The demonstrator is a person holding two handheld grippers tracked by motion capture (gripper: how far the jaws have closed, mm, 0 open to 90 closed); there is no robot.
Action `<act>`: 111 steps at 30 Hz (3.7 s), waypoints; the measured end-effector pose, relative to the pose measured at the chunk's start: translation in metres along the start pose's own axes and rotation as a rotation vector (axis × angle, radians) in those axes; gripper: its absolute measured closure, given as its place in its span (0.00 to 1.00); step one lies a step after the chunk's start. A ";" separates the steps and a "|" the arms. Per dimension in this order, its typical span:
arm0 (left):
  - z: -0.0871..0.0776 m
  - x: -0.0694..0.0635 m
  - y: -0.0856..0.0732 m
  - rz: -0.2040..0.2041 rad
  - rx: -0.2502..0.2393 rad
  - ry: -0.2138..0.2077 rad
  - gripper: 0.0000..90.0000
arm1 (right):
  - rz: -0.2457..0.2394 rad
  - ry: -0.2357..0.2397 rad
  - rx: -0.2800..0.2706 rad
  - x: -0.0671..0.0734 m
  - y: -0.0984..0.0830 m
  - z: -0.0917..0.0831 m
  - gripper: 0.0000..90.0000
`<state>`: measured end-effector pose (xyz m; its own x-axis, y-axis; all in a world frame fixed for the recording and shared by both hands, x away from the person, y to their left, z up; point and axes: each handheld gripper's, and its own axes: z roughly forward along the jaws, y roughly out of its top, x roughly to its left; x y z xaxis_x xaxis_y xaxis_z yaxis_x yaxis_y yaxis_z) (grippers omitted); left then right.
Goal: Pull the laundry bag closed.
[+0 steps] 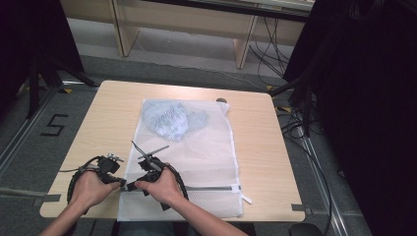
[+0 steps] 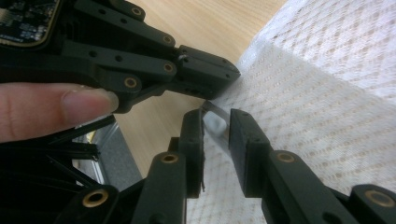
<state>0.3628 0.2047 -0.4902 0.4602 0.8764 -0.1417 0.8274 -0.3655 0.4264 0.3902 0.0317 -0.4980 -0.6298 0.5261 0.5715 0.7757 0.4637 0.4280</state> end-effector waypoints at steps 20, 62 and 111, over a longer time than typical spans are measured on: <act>0.000 0.001 0.000 0.022 0.001 -0.011 1.00 | 0.084 0.045 0.024 -0.002 0.003 0.011 0.92; 0.001 -0.010 -0.001 0.107 0.000 0.051 1.00 | 0.116 -0.038 -0.009 -0.006 -0.001 0.001 0.97; 0.001 -0.007 0.000 0.085 0.004 0.041 1.00 | 0.098 -0.070 -0.014 -0.003 -0.007 -0.012 0.97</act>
<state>0.3600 0.1978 -0.4898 0.5157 0.8540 -0.0685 0.7869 -0.4405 0.4321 0.3874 0.0184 -0.4950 -0.5517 0.6172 0.5610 0.8339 0.3975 0.3828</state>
